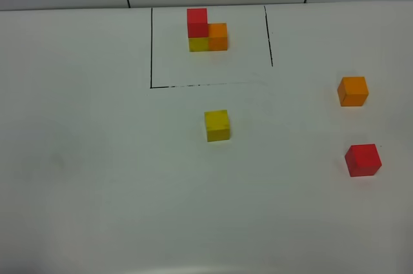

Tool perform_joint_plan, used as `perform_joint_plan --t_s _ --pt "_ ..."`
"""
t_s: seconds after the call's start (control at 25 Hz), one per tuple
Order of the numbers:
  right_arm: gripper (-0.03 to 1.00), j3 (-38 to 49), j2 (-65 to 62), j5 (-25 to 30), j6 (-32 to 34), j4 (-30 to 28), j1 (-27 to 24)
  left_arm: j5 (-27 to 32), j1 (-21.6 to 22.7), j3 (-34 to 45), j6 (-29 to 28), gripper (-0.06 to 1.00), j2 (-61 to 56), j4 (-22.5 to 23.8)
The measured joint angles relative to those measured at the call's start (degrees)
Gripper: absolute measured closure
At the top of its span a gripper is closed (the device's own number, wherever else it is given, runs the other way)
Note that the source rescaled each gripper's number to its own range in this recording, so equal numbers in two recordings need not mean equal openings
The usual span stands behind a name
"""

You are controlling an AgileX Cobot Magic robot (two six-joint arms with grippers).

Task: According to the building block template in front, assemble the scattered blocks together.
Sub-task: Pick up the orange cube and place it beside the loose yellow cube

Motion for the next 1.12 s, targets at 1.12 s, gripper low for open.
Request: perform_joint_plan --t_s 1.12 --pt "-0.03 -26.5 74.7 -10.6 -1.7 -0.8 0.0 0.0 0.0 0.0 0.0 0.82 0.0 0.0"
